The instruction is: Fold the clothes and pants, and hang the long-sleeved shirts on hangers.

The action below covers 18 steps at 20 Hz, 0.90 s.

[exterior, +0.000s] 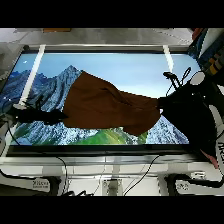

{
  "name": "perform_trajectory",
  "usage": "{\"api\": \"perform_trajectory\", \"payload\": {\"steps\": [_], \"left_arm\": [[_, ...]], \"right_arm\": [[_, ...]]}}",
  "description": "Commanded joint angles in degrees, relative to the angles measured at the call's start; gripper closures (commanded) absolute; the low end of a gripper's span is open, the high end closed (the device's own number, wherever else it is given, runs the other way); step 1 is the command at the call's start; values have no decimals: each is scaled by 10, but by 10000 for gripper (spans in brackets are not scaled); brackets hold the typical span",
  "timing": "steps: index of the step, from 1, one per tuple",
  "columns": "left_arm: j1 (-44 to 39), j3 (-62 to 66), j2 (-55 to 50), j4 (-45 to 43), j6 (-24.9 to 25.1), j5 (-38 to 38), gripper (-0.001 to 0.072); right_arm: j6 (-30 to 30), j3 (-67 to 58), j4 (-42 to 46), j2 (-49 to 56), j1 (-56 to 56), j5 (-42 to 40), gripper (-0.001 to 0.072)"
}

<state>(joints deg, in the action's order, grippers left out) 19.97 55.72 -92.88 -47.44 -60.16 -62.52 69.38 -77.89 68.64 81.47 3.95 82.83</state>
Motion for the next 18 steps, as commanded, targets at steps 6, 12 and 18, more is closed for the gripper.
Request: {"api": "perform_trajectory", "payload": {"steps": [6,12,18], "left_arm": [[-52,43,18,25,28,3,682],[-20,179,246,26,27,-17,682],[-6,224,536,14,28,197,681]], "right_arm": [[0,-18,-29,-19,0,-18,704],[6,-117,-44,-132,0,-19,704],[37,-212,-45,-316,0,-45,704]]}}
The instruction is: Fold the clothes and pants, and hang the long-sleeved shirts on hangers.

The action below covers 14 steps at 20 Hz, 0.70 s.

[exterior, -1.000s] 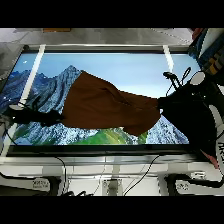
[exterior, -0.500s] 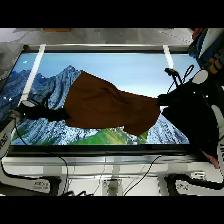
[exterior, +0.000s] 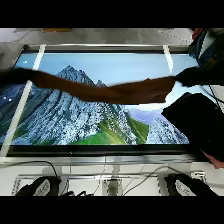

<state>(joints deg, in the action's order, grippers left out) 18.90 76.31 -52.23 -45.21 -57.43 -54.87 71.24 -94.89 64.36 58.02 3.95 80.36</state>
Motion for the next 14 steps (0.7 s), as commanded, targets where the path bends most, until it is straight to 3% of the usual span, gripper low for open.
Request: {"api": "perform_trajectory", "payload": {"steps": [1,4,7,10,14], "left_arm": [[5,18,169,-13,0,161,682],[5,18,266,-78,0,264,681],[5,18,313,-151,-1,285,682],[5,10,298,-163,-2,219,682],[4,-31,200,-155,-49,16,682]], "right_arm": [[20,-53,-2,-110,0,-28,704],[30,-74,-3,-195,0,-76,704],[53,-75,2,-242,0,-110,705],[95,-74,23,-226,0,-83,705],[119,-57,37,-123,0,8,705]]}}
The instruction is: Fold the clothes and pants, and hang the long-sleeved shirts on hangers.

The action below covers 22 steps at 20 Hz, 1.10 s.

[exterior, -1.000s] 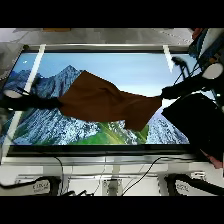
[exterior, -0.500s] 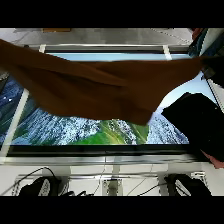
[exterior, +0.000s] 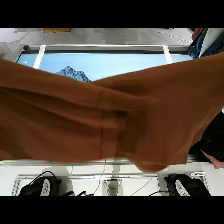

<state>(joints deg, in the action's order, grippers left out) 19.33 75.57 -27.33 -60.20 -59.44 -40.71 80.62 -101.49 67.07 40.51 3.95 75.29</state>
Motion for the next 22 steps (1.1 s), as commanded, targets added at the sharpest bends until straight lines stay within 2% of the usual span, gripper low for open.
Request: {"api": "perform_trajectory", "payload": {"steps": [1,3,7,11,13,15,18,22], "left_arm": [[0,-40,-86,5,-32,-164,682],[-4,-83,-174,45,-32,-199,682],[-62,-123,-386,70,-31,-174,682],[-123,-120,-541,69,-31,-55,682],[-134,-118,-566,69,-31,2,682],[-133,-118,-562,67,-31,43,682],[-119,-118,-552,42,-31,16,682],[-107,-118,-552,-75,-32,-102,682]], "right_arm": [[25,21,7,87,0,80,705],[25,60,4,168,0,95,704],[25,120,2,334,-1,57,704],[25,123,-13,482,-1,-66,703],[25,123,-20,521,-1,-118,703],[25,123,-18,535,-1,-134,704],[25,123,3,533,-1,-83,704],[25,124,42,534,-1,82,704]]}}
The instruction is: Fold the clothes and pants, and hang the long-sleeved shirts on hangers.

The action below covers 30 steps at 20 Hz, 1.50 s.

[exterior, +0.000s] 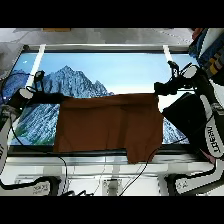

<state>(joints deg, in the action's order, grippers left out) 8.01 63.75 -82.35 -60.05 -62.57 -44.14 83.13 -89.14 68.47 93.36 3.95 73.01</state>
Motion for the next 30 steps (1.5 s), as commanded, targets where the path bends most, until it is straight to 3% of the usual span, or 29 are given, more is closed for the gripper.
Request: {"api": "perform_trajectory", "payload": {"steps": [1,11,12,13,14,15,18,20,21,22,27,28,30], "left_arm": [[6,0,-2,-98,0,-83,682],[7,0,-2,-115,0,-59,672],[7,0,-2,-115,0,-59,552],[7,0,-2,-115,0,-61,312],[7,0,-1,-115,-1,-62,66],[7,0,0,-115,-6,-66,-7],[8,0,26,-115,-14,-101,2],[14,0,65,-115,-14,-128,5],[17,0,88,-118,-14,-139,28],[21,0,116,-120,-13,-146,66],[63,0,223,-124,-14,-154,80],[69,0,232,-124,-14,-159,80],[72,-1,238,-124,-14,-179,80]], "right_arm": [[0,1,36,5,-1,133,704],[0,1,38,6,-1,142,699],[0,1,38,6,-1,137,580],[0,1,38,6,-1,132,367],[-1,1,38,6,-1,125,260],[-1,1,39,6,-1,121,263],[-25,1,81,-1,0,138,272],[-60,1,156,-11,2,185,468],[-60,6,160,-18,12,196,480],[-64,21,139,-31,29,200,480],[-112,228,68,-145,111,216,478],[-128,282,49,-172,122,212,464],[-155,386,15,-216,134,189,367]]}}
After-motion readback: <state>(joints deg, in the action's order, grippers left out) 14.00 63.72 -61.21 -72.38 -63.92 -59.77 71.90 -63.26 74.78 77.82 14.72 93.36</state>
